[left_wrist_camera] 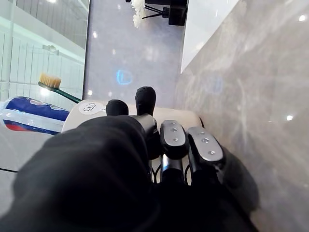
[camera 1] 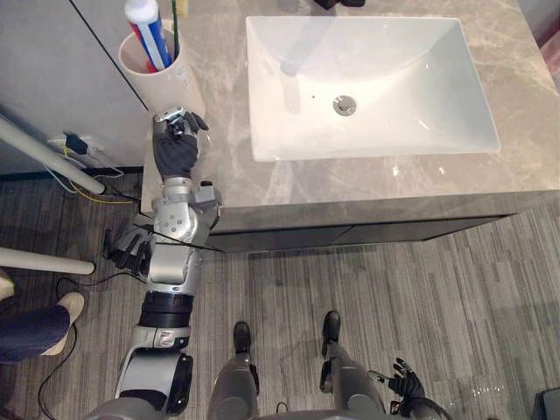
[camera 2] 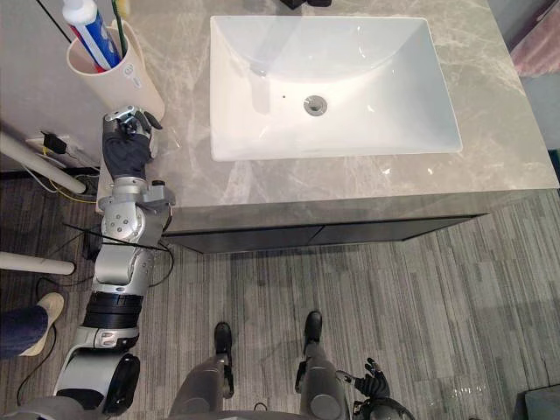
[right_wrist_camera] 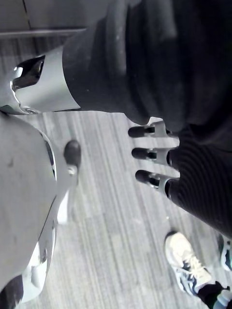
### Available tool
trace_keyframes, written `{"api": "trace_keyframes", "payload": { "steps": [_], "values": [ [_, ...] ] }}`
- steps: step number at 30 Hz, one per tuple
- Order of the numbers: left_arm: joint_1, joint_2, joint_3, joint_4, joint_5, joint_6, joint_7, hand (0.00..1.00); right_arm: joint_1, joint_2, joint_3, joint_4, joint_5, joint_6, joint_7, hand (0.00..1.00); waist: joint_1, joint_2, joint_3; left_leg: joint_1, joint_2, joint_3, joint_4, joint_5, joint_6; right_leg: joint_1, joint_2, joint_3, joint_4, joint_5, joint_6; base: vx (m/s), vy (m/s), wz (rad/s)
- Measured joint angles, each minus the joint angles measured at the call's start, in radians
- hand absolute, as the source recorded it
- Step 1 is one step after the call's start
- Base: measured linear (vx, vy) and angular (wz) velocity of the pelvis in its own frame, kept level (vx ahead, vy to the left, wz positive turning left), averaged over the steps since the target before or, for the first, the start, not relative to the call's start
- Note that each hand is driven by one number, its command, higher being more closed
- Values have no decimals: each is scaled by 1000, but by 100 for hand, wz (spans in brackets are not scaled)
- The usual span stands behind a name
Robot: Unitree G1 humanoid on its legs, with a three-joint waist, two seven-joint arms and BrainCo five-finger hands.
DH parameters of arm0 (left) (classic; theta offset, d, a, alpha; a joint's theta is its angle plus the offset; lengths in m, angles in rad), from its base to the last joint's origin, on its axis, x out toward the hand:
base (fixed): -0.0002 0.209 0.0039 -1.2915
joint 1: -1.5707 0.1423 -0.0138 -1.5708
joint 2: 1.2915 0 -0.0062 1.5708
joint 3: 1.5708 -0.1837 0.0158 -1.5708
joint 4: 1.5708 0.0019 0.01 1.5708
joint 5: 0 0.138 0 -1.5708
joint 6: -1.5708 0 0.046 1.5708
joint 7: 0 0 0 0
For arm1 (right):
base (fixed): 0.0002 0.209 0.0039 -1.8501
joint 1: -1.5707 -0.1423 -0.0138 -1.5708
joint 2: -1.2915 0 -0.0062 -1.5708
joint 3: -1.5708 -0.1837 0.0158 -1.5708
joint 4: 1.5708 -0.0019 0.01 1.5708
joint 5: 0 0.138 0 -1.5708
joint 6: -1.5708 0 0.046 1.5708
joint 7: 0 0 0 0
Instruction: Organize washtable
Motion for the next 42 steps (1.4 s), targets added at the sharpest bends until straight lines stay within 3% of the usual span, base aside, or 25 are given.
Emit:
{"api": "trace_keyframes", "payload": {
  "steps": [6,9,14,22,28,35,42],
  "values": [
    [40,-17,-4,-61,0,-3,-1,100,-27,16,-6,-14,0,5,-24,0,15,-1,7,0,0,0,-1,0,0,0,0,-1,-1,0,0,0,0,0],
    [72,-16,9,-89,0,-18,1,100,5,14,8,-62,-1,1,-1,0,20,-2,7,0,0,0,-2,0,0,1,1,0,-2,0,0,10,-1,0],
    [112,-7,87,-91,0,-18,0,100,15,11,13,-67,-11,1,4,0,18,-4,7,16,0,-1,-2,-1,0,18,1,3,-4,0,0,-9,-2,0],
    [95,114,160,24,-2,-2,46,100,48,-3,58,-94,-12,1,26,0,15,-15,5,18,2,0,-2,0,0,18,3,6,-4,0,0,-30,-5,0],
    [59,150,139,28,-77,-1,36,100,62,-1,82,-116,-12,3,26,0,16,-41,5,17,1,-1,-2,0,0,17,3,6,-4,1,0,0,0,0],
    [14,223,62,96,-233,-3,-10,100,65,-1,89,-120,-9,6,25,0,19,-45,6,11,1,-2,5,0,0,15,2,5,-4,4,-4,0,0,0],
    [-52,243,20,106,-248,-5,-30,100,65,-1,91,-120,-8,6,25,0,20,-47,7,2,1,-6,18,0,0,14,2,2,-4,8,-7,0,0,2]
  ]
}}
